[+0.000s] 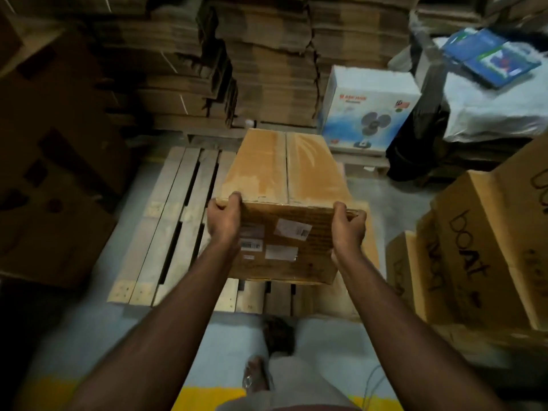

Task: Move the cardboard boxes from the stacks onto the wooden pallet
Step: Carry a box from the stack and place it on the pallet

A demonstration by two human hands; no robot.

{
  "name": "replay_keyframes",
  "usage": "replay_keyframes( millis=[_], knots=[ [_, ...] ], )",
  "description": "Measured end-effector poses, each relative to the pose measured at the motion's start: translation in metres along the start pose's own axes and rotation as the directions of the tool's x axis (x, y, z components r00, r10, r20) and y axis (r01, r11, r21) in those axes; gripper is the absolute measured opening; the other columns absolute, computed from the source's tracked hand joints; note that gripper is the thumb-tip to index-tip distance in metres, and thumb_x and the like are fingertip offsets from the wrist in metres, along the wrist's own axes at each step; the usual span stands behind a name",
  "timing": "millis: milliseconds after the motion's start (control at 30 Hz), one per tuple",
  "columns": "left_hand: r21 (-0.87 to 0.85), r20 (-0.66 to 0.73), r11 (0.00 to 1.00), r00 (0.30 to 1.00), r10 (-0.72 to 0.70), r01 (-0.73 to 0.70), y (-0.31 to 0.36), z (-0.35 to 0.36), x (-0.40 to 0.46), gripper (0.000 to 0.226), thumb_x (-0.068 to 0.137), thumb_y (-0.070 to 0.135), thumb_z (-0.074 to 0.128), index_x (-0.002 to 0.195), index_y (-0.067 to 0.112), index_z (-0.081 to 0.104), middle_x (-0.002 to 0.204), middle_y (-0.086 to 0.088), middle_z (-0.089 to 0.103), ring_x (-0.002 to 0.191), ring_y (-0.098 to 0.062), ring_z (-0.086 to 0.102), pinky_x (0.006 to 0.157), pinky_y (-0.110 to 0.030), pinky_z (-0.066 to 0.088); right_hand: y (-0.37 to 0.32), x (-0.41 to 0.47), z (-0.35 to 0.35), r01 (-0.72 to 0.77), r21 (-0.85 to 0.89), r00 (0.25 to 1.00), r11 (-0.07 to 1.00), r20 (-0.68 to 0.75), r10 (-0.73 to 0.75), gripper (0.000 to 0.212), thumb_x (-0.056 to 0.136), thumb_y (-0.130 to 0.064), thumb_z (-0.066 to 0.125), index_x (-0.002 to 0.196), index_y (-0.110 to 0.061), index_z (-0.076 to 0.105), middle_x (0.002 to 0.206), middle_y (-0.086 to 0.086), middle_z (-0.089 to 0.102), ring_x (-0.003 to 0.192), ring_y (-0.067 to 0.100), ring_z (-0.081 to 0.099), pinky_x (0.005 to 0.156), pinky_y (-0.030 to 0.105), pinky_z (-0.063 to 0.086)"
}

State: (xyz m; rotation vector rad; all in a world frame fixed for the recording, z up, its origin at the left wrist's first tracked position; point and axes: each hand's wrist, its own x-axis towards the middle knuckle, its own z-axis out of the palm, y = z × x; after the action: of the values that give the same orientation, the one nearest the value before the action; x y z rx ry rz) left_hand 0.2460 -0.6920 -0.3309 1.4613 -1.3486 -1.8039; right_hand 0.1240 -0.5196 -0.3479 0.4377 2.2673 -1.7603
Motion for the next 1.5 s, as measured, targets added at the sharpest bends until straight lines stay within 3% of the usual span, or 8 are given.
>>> replay_keyframes(
  millis=[167, 467, 600, 900, 1033, 1200, 1333, 1500],
  knots=[
    [0.075, -0.028, 0.995, 0.998, -0.058, 0.06, -0.049, 0.003, 0.051, 0.043, 0.092, 0.038, 0.064, 0.127, 0.016, 0.053, 0.117, -0.009, 0.063, 0.1, -0.025, 0.062, 0.083, -0.038, 0.055, 0.055, 0.029, 0.031, -0.08, -0.134, 0.996, 0.988, 0.018, 0.083, 0.045, 0.084, -0.049, 0.058, 0.112, -0.017, 0.045, 0.115, 0.015, 0.056, 0.093, 0.034, 0.06, 0.077, 0.047, 0.055],
    [0.202, 0.003, 0.968, 0.989, -0.15, 0.147, -0.121, 0.014, 0.127, 0.055, 0.087, 0.042, 0.069, 0.132, 0.017, 0.049, 0.123, -0.01, 0.062, 0.108, -0.031, 0.064, 0.093, -0.055, 0.055, 0.131, 0.094, 0.077, -0.163, -0.237, 0.985, 0.958, 0.01, 0.17, 0.057, 0.09, -0.041, 0.06, 0.136, -0.011, 0.043, 0.128, 0.018, 0.055, 0.109, 0.035, 0.058, 0.085, 0.037, 0.048],
    [0.226, 0.013, 0.958, 0.983, -0.184, 0.177, -0.147, 0.022, 0.154, 0.049, 0.092, 0.034, 0.066, 0.134, 0.016, 0.047, 0.122, -0.01, 0.062, 0.106, -0.029, 0.065, 0.092, -0.054, 0.056, 0.155, 0.117, 0.091, -0.206, -0.261, 0.976, 0.943, 0.012, 0.216, 0.056, 0.094, -0.037, 0.058, 0.141, -0.011, 0.039, 0.136, 0.016, 0.05, 0.112, 0.031, 0.054, 0.078, 0.029, 0.038],
    [0.266, 0.068, 0.923, 0.95, -0.304, 0.277, -0.202, 0.025, 0.17, 0.045, 0.099, 0.02, 0.057, 0.14, 0.01, 0.04, 0.127, -0.016, 0.06, 0.11, -0.033, 0.064, 0.083, -0.039, 0.057, 0.203, 0.14, 0.077, -0.212, -0.314, 0.958, 0.925, 0.119, 0.26, 0.045, 0.096, -0.031, 0.058, 0.135, -0.013, 0.043, 0.12, 0.011, 0.059, 0.104, 0.024, 0.058, 0.079, 0.027, 0.042],
    [0.28, 0.067, 0.909, 0.938, -0.34, 0.31, -0.223, 0.019, 0.168, 0.048, 0.098, 0.013, 0.054, 0.142, 0.009, 0.035, 0.131, -0.017, 0.055, 0.112, -0.029, 0.062, 0.085, -0.035, 0.057, 0.225, 0.136, 0.066, -0.214, -0.395, 0.942, 0.893, 0.157, 0.295, 0.045, 0.097, -0.032, 0.058, 0.134, -0.01, 0.044, 0.116, 0.01, 0.06, 0.094, 0.02, 0.06, 0.066, 0.017, 0.047],
    [0.418, 0.02, 0.856, 0.939, -0.342, 0.303, -0.252, 0.013, 0.17, 0.062, 0.089, 0.024, 0.058, 0.146, 0.017, 0.037, 0.134, -0.012, 0.051, 0.116, -0.027, 0.054, 0.1, -0.041, 0.05, 0.262, 0.13, 0.058, -0.201, -0.534, 0.94, 0.821, 0.13, 0.314, 0.059, 0.092, -0.044, 0.062, 0.139, -0.009, 0.049, 0.135, 0.02, 0.047, 0.123, 0.036, 0.049, 0.106, 0.042, 0.043],
    [0.48, -0.008, 0.826, 0.944, -0.331, 0.293, -0.281, -0.001, 0.165, 0.06, 0.09, 0.024, 0.056, 0.148, 0.021, 0.04, 0.136, -0.01, 0.043, 0.117, -0.027, 0.049, 0.098, -0.034, 0.048, 0.296, 0.129, 0.048, -0.161, -0.544, 0.942, 0.824, 0.163, 0.292, 0.07, 0.076, -0.06, 0.06, 0.128, -0.013, 0.059, 0.123, 0.013, 0.06, 0.114, 0.032, 0.058, 0.1, 0.049, 0.049],
    [0.411, 0.058, 0.852, 0.924, -0.379, 0.324, -0.325, -0.009, 0.161, 0.05, 0.093, 0.006, 0.052, 0.142, 0.01, 0.044, 0.127, -0.006, 0.057, 0.117, -0.025, 0.055, 0.095, -0.031, 0.047, 0.337, 0.124, 0.039, -0.183, -0.528, 0.953, 0.829, 0.11, 0.281, 0.05, 0.087, -0.029, 0.061, 0.133, -0.013, 0.052, 0.127, 0.012, 0.061, 0.114, 0.031, 0.058, 0.097, 0.046, 0.051]
  ],
)
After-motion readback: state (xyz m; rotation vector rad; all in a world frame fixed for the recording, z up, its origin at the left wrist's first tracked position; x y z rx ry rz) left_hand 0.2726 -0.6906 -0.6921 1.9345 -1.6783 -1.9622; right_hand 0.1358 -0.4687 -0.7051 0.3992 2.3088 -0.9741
